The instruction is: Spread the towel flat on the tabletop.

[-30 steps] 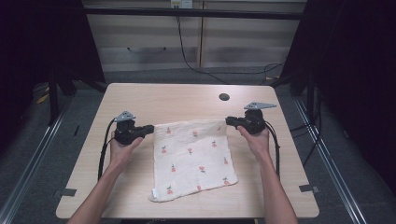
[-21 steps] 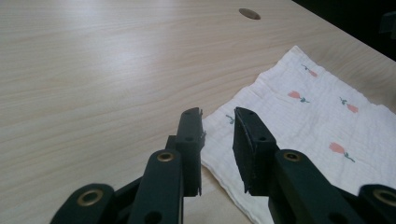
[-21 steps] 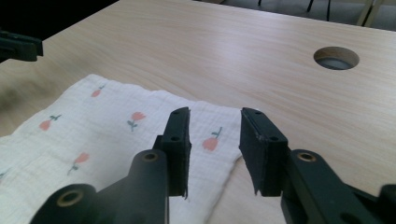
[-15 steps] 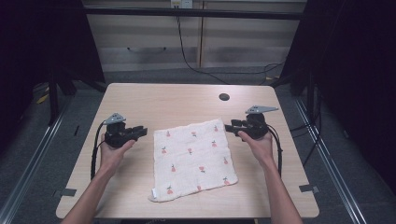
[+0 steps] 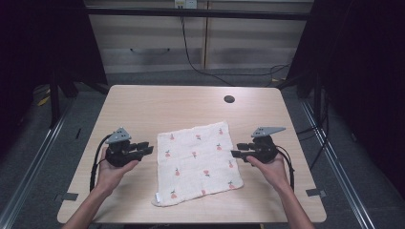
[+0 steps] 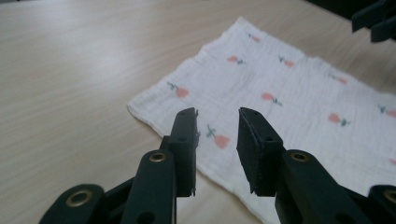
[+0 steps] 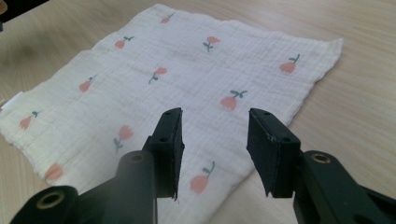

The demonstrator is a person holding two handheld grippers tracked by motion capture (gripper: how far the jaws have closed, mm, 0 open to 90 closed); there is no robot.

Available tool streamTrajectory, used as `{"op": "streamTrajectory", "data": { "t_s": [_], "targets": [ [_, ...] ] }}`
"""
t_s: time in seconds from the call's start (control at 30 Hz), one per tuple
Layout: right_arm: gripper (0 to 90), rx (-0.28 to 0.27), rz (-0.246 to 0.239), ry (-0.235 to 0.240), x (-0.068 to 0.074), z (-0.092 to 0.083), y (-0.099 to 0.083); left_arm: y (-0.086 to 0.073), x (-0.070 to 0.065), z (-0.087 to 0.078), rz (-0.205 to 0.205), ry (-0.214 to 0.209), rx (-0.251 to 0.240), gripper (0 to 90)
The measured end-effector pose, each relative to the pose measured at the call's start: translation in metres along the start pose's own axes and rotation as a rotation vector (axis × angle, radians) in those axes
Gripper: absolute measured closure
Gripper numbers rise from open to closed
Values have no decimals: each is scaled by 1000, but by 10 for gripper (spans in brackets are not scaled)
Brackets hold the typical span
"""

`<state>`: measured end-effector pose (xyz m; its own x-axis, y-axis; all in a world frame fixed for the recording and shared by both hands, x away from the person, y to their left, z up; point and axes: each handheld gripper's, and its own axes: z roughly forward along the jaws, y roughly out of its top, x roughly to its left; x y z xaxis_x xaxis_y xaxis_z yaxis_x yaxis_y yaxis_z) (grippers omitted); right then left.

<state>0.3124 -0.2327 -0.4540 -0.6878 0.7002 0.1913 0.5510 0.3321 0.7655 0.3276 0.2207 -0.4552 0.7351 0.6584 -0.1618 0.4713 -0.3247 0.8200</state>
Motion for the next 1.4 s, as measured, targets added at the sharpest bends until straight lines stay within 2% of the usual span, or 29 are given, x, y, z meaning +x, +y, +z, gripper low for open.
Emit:
{"op": "streamTrajectory", "data": {
  "t_s": [0.1,0.23,0.3,0.43,0.6,0.73,0.77,0.83,0.97,1.0,1.1,1.23,1.3,1.37,1.4],
  "targets": [
    [538,22,-5,-10,2,3,-8,-9,-2,3,-7,-22,6,677],
    [551,53,9,-14,-3,14,-19,-16,-7,8,-5,-45,29,661],
    [558,79,1,-28,-4,19,-22,-18,-8,15,0,-45,44,658],
    [577,94,2,-36,-7,28,-24,-20,-8,28,12,-44,83,658],
    [582,122,3,-44,-10,33,-27,-23,-19,37,68,-60,128,659],
    [591,128,-6,-51,-9,37,-29,-25,-21,42,97,-48,155,664],
    [598,136,-4,-53,-8,37,-28,-25,-22,43,94,-50,156,666],
    [623,136,-30,-60,-7,37,-28,-26,-23,44,105,-48,163,672],
    [734,139,-32,-59,-5,38,-28,-27,-23,49,136,-33,185,711],
    [773,140,-33,-59,-5,38,-28,-27,-24,49,171,-12,191,739],
    [850,139,-33,-55,-4,38,-28,-26,-28,50,202,1,198,792],
    [875,148,-41,-51,0,37,-28,-25,-27,53,194,-10,198,877],
    [878,146,-42,-41,3,36,-29,-25,-25,53,196,-7,193,888],
    [880,147,-47,-33,7,34,-30,-25,-25,53,182,-12,191,893],
    [880,152,-46,-29,9,32,-32,-25,-24,53,191,-9,194,894]
  ]
}}
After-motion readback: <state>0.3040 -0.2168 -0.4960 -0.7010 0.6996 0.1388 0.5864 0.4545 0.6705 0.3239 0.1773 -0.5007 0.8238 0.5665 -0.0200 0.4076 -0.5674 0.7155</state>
